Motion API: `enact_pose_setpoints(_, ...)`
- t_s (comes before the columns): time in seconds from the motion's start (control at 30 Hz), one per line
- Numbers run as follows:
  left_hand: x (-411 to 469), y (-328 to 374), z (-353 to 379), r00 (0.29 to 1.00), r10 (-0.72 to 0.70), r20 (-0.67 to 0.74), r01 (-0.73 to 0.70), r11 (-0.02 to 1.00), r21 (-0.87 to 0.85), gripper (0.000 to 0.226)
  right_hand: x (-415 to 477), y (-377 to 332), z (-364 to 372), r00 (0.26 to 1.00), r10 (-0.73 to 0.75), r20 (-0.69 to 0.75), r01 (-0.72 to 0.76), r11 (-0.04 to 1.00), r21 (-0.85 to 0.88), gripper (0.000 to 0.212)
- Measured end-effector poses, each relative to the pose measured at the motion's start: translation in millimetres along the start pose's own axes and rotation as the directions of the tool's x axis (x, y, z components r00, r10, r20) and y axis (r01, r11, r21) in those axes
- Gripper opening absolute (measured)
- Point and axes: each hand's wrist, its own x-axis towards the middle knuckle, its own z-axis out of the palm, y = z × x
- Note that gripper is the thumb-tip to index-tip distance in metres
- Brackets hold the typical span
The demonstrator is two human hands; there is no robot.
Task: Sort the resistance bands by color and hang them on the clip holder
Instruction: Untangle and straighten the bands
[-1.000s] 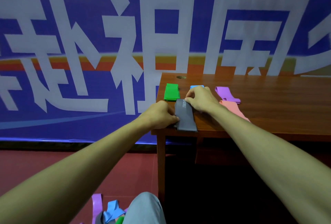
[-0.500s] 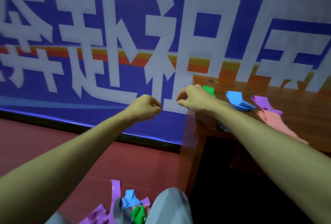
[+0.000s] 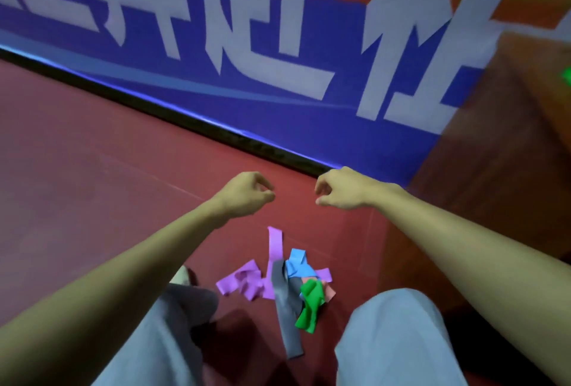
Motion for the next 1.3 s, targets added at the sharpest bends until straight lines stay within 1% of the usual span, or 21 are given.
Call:
enact_pose_setpoints(0.07,14,-34,14,0.998,-0.055,0.026,0.055,0.998,0.018,0.019,27,7,34,0.998,0.005,0.069,-0.007,0.999,0.034,0.030)
enact_pose_setpoints(0.17,34,-82,43,0.984,-0.141,0.112,0.140,0.990,0.018,0.013,63,22,89,0.985,0.022,0.172,-0.042,0.993,0.114,0.028)
enact_pose_setpoints(0.27,53,-127,78,0.953,-0.243,0.180,0.253,0.967,-0.034,0.012,94,40,146,0.963,0.064,0.261,-0.112,0.978,0.176,0.025)
enact_pose_setpoints(0.3,58,-138,91,0.941,-0.273,0.198,0.292,0.954,-0.072,0.013,103,47,166,0.956,0.086,0.280,-0.144,0.970,0.194,0.024)
enact_pose_setpoints(0.37,66,-157,115,0.923,-0.323,0.208,0.365,0.905,-0.218,0.018,120,58,206,0.940,0.132,0.313,-0.206,0.954,0.216,0.021)
enact_pose_setpoints(0.43,74,-174,138,0.895,-0.404,0.188,0.445,0.794,-0.414,0.023,135,64,249,0.919,0.162,0.359,-0.244,0.950,0.196,0.020)
enact_pose_setpoints(0.47,77,-181,150,0.876,-0.444,0.188,0.476,0.736,-0.481,0.023,140,65,269,0.907,0.170,0.386,-0.255,0.950,0.181,0.021)
enact_pose_setpoints(0.5,81,-188,161,0.859,-0.470,0.201,0.502,0.703,-0.504,0.021,143,66,290,0.893,0.169,0.417,-0.260,0.951,0.170,0.022)
enact_pose_setpoints(0.6,87,-211,195,0.815,-0.511,0.272,0.577,0.680,-0.452,0.019,149,66,351,0.853,0.139,0.502,-0.245,0.958,0.151,0.029)
enact_pose_setpoints(0.7,84,-236,222,0.760,-0.580,0.294,0.647,0.635,-0.421,0.021,148,63,399,0.829,0.132,0.543,-0.244,0.960,0.140,0.046)
enact_pose_setpoints(0.77,79,-250,236,0.724,-0.621,0.302,0.686,0.599,-0.413,0.024,146,62,419,0.832,0.166,0.529,-0.254,0.962,0.098,0.058)
enact_pose_setpoints(0.83,74,-258,245,0.704,-0.638,0.311,0.702,0.561,-0.439,0.026,145,61,432,0.854,0.265,0.447,-0.328,0.942,0.069,0.065)
enact_pose_setpoints(0.87,72,-260,248,0.698,-0.644,0.314,0.705,0.542,-0.457,0.026,146,61,437,0.863,0.321,0.391,-0.372,0.926,0.060,0.063)
enact_pose_setpoints(0.9,70,-262,249,0.693,-0.650,0.312,0.706,0.522,-0.479,0.026,148,60,440,0.870,0.362,0.334,-0.400,0.915,0.050,0.057)
enact_pose_setpoints(0.97,69,-263,250,0.678,-0.670,0.304,0.702,0.466,-0.538,0.026,151,60,445,0.883,0.402,0.241,-0.418,0.908,0.015,0.033)
enact_pose_setpoints(1.0,69,-262,249,0.669,-0.680,0.302,0.698,0.434,-0.570,0.026,152,60,445,0.886,0.414,0.209,-0.424,0.906,0.002,0.022)
enact_pose_setpoints(1.03,69,-261,249,0.661,-0.687,0.303,0.695,0.407,-0.593,0.026,152,62,444,0.885,0.423,0.195,-0.433,0.901,0.010,0.018)
enact_pose_setpoints(1.1,69,-257,246,0.654,-0.692,0.307,0.694,0.387,-0.607,0.026,152,69,437,0.890,0.413,0.192,-0.431,0.900,0.063,0.013)
enact_pose_setpoints(1.17,69,-250,240,0.658,-0.688,0.307,0.694,0.395,-0.602,0.026,152,75,422,0.912,0.359,0.201,-0.386,0.915,0.120,0.010)
enact_pose_setpoints(1.23,70,-241,232,0.670,-0.676,0.306,0.691,0.418,-0.590,0.025,152,80,403,0.930,0.292,0.224,-0.336,0.921,0.194,0.008)
enact_pose_setpoints(1.3,70,-229,220,0.694,-0.652,0.306,0.681,0.456,-0.573,0.025,150,82,377,0.935,0.264,0.236,-0.326,0.903,0.280,0.006)
